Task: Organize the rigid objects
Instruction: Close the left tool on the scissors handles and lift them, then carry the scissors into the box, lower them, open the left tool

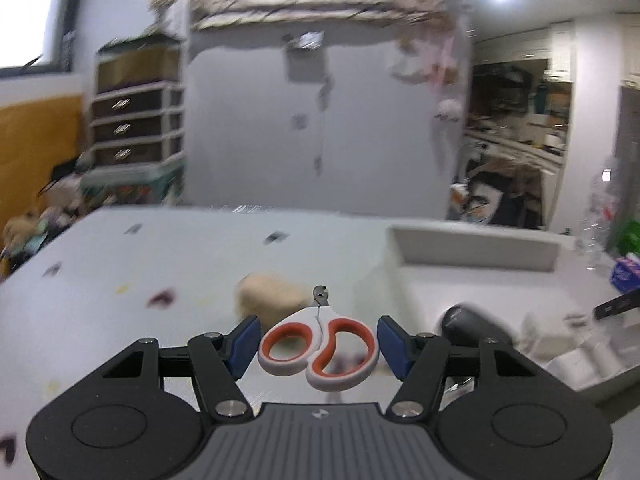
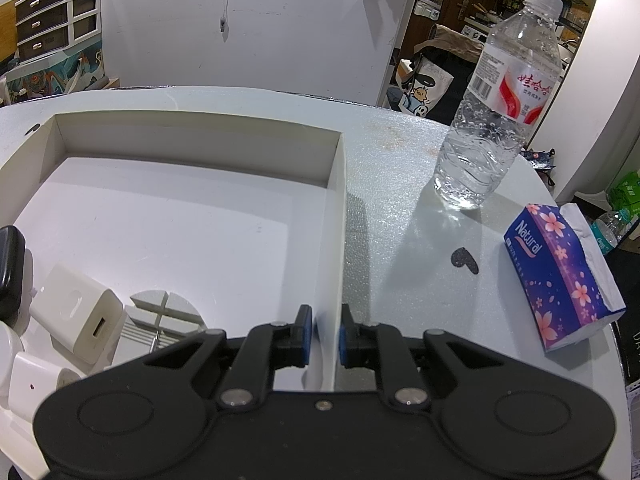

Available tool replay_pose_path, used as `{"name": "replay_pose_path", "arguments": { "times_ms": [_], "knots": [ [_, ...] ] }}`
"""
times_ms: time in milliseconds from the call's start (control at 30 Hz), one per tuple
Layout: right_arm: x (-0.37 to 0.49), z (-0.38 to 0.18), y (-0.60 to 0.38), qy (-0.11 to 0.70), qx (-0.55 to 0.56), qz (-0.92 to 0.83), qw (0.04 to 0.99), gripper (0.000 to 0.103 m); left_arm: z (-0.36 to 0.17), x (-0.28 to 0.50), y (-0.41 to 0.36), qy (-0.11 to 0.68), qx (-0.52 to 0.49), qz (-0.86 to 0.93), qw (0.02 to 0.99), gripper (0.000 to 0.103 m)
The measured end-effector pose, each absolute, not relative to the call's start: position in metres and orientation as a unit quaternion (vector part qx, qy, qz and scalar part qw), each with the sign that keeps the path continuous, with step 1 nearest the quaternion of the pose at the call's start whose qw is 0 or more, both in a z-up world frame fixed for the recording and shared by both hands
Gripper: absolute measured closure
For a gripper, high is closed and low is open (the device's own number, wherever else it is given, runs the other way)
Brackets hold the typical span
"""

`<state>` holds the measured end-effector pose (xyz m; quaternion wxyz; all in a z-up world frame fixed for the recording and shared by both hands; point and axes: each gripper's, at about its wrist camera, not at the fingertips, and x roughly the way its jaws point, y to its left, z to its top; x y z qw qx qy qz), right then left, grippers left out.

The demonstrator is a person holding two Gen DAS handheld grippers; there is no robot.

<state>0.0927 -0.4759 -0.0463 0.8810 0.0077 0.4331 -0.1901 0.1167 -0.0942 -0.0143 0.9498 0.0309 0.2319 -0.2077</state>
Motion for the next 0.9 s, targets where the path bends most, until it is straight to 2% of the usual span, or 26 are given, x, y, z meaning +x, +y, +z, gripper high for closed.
{"name": "replay_pose_path", "arguments": {
  "times_ms": [300, 567, 900],
  "knots": [
    [0.093, -0.046, -0.475, 0.434, 0.006, -0.19, 0.881, 0.09, 0.002, 0.133, -0.199, 0.22, 0.07, -0.296, 0.927, 0.039],
    [0.092, -0.047, -0.478, 0.433, 0.014, -0.188, 0.881, 0.091, -0.004, 0.153, -0.286, 0.257, 0.091, -0.349, 0.897, 0.039],
    [0.092, -0.047, -0.478, 0.433, 0.015, -0.189, 0.881, 0.092, -0.033, 0.183, -0.359, 0.336, 0.049, -0.353, 0.872, 0.039]
  ]
}}
